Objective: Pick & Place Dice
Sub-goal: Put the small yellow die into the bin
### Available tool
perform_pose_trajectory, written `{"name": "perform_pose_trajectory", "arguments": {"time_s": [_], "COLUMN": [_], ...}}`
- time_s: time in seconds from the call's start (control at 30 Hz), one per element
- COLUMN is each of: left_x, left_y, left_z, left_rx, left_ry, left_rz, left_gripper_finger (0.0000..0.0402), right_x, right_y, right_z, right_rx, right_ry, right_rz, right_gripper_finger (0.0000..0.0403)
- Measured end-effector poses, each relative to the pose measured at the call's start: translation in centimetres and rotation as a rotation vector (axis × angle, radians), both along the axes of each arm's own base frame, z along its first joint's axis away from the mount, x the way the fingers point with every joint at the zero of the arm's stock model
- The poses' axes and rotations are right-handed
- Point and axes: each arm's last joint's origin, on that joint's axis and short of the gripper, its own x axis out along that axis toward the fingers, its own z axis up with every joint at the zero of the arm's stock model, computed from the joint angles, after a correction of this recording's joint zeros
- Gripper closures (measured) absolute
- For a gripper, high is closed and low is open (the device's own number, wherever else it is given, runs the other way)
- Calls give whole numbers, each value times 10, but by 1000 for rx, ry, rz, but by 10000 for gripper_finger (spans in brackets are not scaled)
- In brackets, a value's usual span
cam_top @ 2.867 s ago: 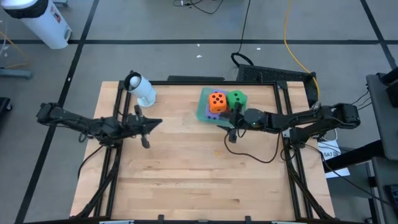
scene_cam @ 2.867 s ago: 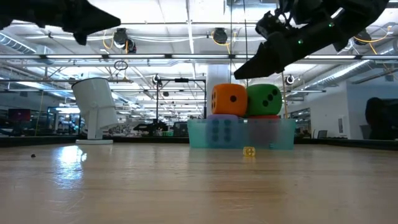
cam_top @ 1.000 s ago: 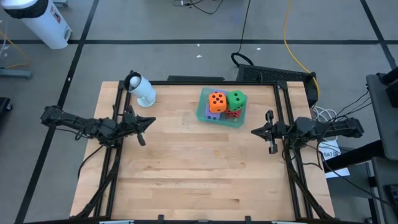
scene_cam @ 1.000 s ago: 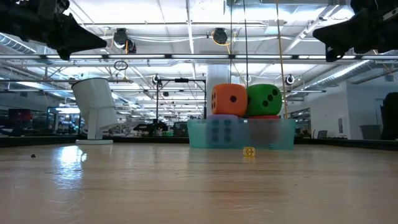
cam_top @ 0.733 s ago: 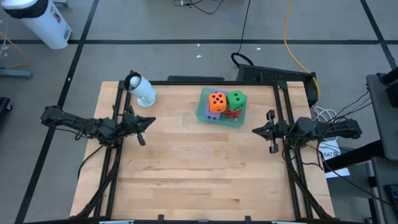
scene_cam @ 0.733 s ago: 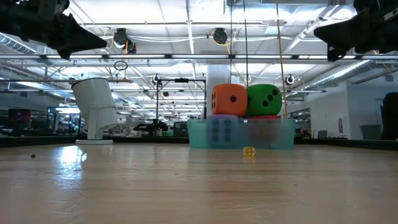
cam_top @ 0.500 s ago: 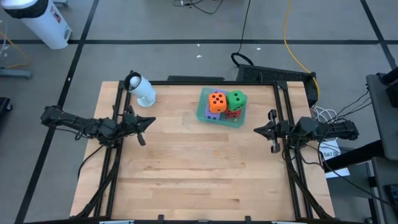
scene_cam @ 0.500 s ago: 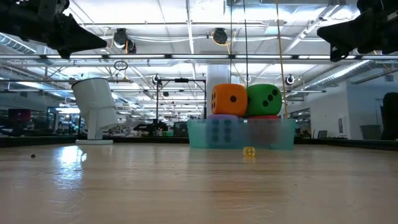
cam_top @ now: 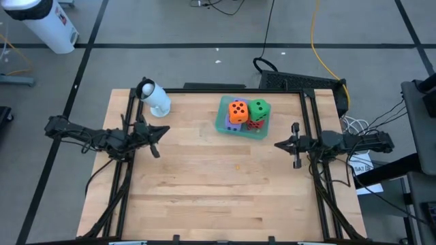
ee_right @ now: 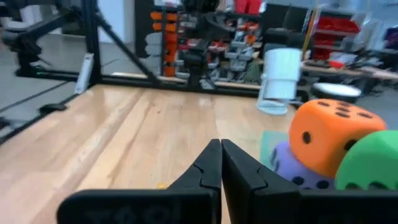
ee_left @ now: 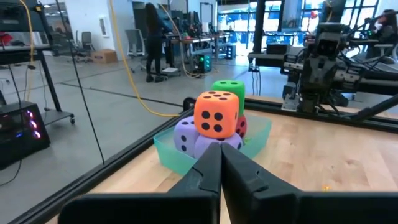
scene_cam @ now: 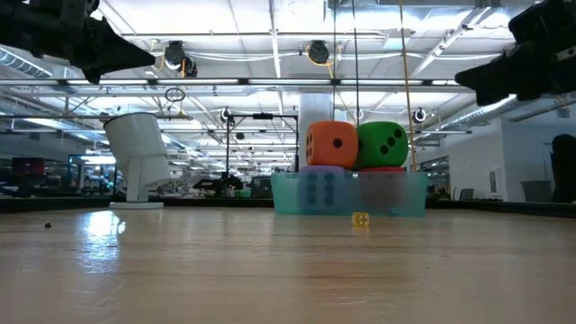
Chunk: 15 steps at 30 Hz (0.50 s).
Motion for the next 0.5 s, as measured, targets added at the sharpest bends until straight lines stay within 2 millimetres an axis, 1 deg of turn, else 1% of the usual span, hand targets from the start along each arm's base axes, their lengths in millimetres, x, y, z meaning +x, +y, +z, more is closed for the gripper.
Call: {"name": "perform_pose_trajectory", "arguments": {"time_s": [0.17, 0.33, 0.5], "left_x": [0, 0, 0], "left_y": [0, 0, 0], "left_z": [1, 1, 1], "left_rx": [-5, -21, 5], "left_ry": [-15, -19, -7], "left_rz": [1, 1, 0], "left_gripper_finger": [378, 376, 376], "right_x": [3, 4, 4], "right_y": [-1, -2, -4], "right_z": [-6, -6, -5], "right_rx": [-20, -13, -14], "right_ry": [-3, -3, -9], "right_rz": [-32, -43, -65], "right_gripper_finger": [403, 403, 403]}}
